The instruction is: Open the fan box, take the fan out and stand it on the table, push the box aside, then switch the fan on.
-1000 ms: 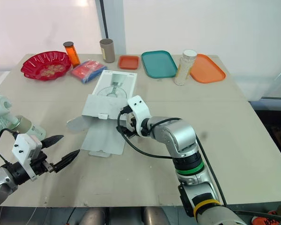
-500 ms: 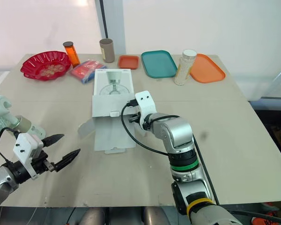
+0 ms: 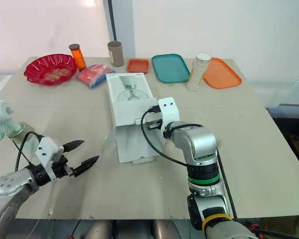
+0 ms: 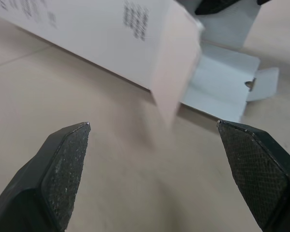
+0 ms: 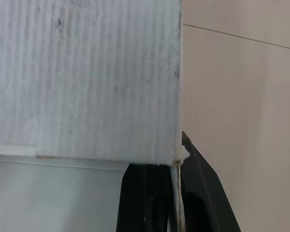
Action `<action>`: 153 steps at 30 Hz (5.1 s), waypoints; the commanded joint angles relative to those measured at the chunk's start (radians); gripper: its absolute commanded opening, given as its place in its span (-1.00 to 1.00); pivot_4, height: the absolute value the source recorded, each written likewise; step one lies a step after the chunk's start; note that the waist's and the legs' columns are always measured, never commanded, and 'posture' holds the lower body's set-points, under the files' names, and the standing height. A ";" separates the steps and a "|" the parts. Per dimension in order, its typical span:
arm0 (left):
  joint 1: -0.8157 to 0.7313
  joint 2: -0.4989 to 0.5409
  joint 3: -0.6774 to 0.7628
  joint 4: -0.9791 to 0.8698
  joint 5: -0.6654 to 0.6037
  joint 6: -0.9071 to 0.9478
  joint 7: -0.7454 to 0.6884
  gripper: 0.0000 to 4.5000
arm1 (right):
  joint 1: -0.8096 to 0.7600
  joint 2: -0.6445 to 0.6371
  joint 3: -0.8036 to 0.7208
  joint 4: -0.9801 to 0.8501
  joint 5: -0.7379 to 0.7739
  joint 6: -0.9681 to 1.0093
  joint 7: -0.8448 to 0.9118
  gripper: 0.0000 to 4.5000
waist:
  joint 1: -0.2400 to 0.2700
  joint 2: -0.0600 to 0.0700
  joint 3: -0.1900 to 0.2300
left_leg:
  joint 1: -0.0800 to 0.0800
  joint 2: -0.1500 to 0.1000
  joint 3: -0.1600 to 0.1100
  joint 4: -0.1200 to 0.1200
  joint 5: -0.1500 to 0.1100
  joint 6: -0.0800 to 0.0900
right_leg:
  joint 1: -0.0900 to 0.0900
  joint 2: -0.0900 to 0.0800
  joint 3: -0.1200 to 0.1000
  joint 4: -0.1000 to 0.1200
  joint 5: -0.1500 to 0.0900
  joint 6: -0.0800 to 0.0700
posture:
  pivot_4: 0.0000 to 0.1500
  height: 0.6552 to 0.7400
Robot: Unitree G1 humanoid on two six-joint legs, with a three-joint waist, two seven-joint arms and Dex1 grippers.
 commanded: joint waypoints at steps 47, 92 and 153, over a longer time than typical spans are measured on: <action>-0.388 -0.119 -0.206 0.432 0.109 -0.177 -0.218 1.00 | 0.350 -0.839 -0.239 -0.467 0.182 0.104 0.479 0.91 | -0.001 0.003 -0.001 | 0.000 -0.002 0.000 0.001 0.000 0.003 | 0.001 0.000 0.001 -0.001 -0.001 0.001 | 1.00 1.00; 0.398 -0.253 0.450 -0.523 -0.167 0.083 0.487 1.00 | -0.085 -0.170 0.151 0.398 0.289 -1.091 1.154 0.91 | -0.001 0.001 0.001 | 0.003 0.000 0.000 0.004 -0.001 0.002 | 0.006 0.000 0.001 -0.001 0.000 0.001 | 1.00 1.00; 0.124 -0.227 0.546 -0.191 -0.025 -0.093 0.600 -0.12 | -0.024 -0.154 0.201 0.381 0.198 -1.150 1.129 0.97 | -0.001 0.000 0.000 | 0.004 0.000 0.000 0.004 -0.001 0.001 | 0.006 0.000 0.000 -0.001 0.000 0.001 | 1.00 1.00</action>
